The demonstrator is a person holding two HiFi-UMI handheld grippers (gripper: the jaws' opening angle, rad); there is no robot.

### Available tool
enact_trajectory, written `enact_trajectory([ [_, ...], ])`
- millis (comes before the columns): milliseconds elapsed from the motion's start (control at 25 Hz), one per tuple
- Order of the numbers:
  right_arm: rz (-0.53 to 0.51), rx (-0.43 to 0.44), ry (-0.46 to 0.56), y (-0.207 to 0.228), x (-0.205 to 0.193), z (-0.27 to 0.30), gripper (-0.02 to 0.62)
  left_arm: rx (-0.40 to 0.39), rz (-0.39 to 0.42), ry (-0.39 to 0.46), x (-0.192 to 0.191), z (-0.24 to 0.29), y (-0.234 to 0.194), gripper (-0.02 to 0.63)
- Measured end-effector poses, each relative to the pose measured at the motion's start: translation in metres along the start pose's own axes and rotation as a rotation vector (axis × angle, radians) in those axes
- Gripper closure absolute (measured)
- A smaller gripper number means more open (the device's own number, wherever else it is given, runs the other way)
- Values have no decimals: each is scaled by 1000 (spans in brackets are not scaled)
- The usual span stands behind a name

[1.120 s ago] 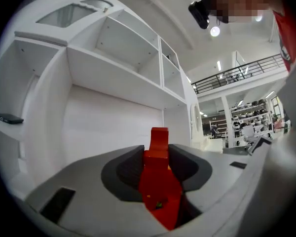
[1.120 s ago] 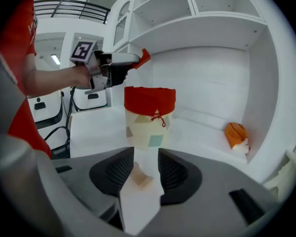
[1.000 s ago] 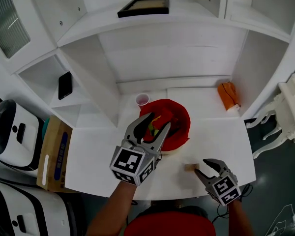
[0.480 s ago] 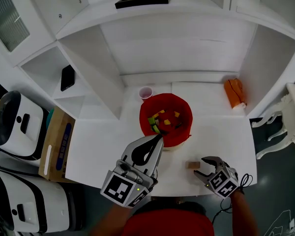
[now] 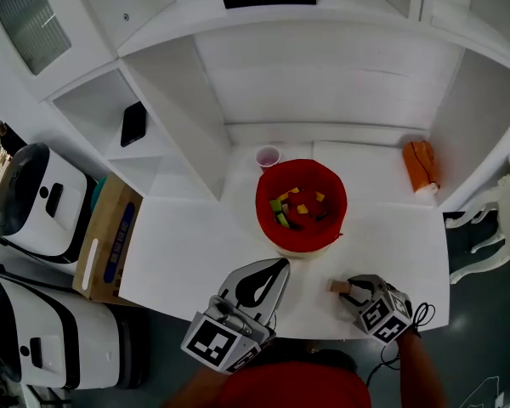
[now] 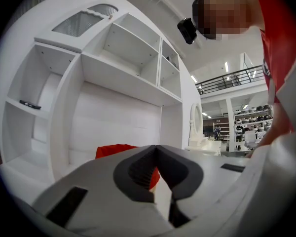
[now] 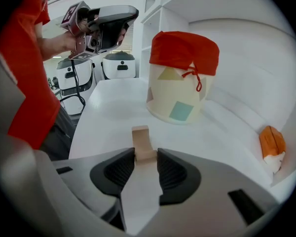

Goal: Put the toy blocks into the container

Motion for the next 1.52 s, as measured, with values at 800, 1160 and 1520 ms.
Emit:
enact_trajectory([
  [800,165,-429,758,85,201,-142,439,-5,43,78,23,-9,-14,589],
  [1160,241,-412,716,80,206,-111,403,-30,31,-12,27,-21,-14,589],
  [1520,172,-530,801,21,205,-150,577,-97,62,-16,29,-20,9,589],
])
Point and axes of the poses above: the fingertips, and each gripper's own axes: z forward along the fingers, y to its right, x out of its top, the point moved 6 cm from there along -z, backward along the fingers, and after that the axes turned 11 degrees about -z, right-handed, at the moved point
